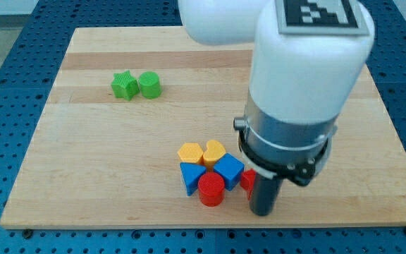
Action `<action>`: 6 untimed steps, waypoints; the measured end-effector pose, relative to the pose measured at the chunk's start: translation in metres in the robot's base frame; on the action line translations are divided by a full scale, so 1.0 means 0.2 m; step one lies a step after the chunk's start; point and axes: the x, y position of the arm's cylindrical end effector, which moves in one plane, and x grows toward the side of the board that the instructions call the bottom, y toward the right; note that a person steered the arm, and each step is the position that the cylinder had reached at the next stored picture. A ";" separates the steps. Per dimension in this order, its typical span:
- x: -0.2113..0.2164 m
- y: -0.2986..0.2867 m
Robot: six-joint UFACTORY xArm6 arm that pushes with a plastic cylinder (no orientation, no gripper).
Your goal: Keep blue triangle on right side of green circle
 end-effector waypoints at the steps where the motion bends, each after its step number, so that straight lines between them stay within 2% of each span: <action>1: -0.08 -0.02; 2: 0.01 -0.02; 4: 0.06 -0.31; 5: -0.01 -0.47; 6: -0.19 -0.57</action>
